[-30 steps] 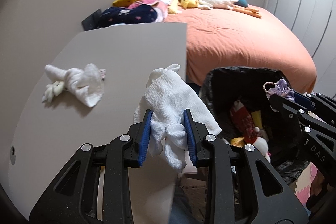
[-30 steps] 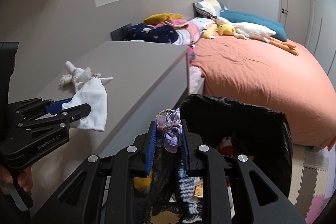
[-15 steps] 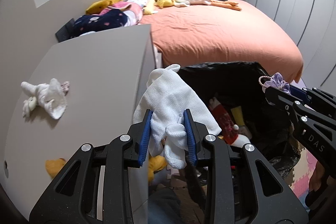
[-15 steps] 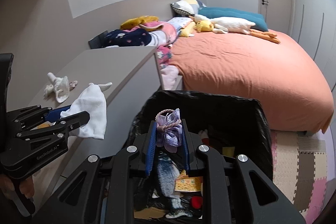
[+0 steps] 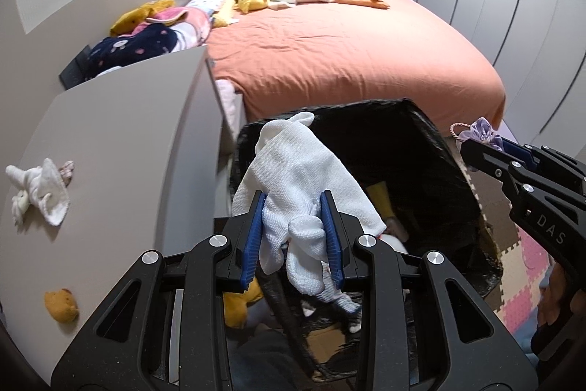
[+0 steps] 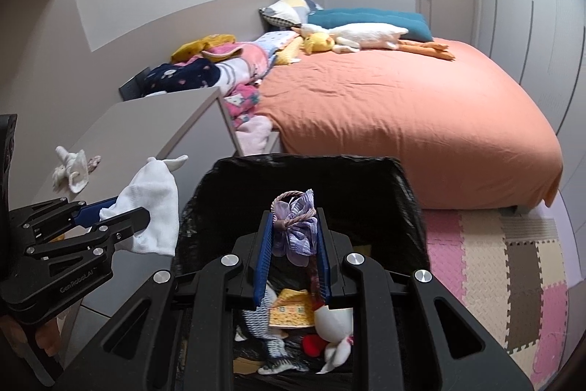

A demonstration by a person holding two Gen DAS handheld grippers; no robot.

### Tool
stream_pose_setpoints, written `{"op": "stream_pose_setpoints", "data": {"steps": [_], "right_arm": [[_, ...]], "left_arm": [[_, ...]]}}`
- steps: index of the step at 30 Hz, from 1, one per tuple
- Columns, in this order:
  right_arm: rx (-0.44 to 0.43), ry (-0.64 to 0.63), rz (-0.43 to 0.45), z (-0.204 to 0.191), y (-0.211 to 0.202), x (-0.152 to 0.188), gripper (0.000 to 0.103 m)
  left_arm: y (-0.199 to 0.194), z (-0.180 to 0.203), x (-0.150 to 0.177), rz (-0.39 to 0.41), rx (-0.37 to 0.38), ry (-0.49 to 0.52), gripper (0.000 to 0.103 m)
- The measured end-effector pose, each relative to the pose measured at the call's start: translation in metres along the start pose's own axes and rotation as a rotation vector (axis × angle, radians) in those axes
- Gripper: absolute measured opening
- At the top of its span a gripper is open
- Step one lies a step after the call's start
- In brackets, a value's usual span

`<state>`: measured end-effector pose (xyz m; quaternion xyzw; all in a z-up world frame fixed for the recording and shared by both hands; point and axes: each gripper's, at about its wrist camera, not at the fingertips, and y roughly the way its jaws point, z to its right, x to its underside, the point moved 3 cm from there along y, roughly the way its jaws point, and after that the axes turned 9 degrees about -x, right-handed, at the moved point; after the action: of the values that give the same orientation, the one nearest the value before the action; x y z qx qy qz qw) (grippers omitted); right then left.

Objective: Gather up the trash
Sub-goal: 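Open both tools to drop the glove and scrunchie into the bin, then move both tools back to the table toward the tan heart plush and towel bunny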

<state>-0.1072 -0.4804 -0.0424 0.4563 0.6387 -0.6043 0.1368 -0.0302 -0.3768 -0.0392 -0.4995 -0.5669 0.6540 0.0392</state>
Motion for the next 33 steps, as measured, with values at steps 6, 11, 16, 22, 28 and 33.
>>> {"op": "stream_pose_setpoints", "data": {"steps": [6,11,16,22,28,33], "right_arm": [[0.032,0.042,0.004,0.021,-0.004,0.002,0.023],[0.051,0.101,0.017,0.037,-0.009,0.003,0.075],[0.078,0.132,0.053,0.047,-0.017,0.003,0.082],[0.074,0.146,0.052,0.05,-0.015,0.003,0.083],[0.062,0.129,0.044,0.04,-0.01,0.003,0.083],[0.048,0.112,0.035,0.029,-0.004,0.001,0.083]], "left_arm": [[0.006,0.024,-0.001,-0.015,0.048,0.025,0.03],[0.014,0.031,0.002,-0.051,0.131,-0.004,0.088],[0.018,0.025,0.007,-0.073,0.134,-0.059,0.097],[0.019,0.02,0.012,-0.086,0.124,-0.08,0.097],[0.018,0.011,0.013,-0.08,0.103,-0.079,0.097],[0.016,-0.002,0.015,-0.079,0.077,-0.093,0.097]]}}
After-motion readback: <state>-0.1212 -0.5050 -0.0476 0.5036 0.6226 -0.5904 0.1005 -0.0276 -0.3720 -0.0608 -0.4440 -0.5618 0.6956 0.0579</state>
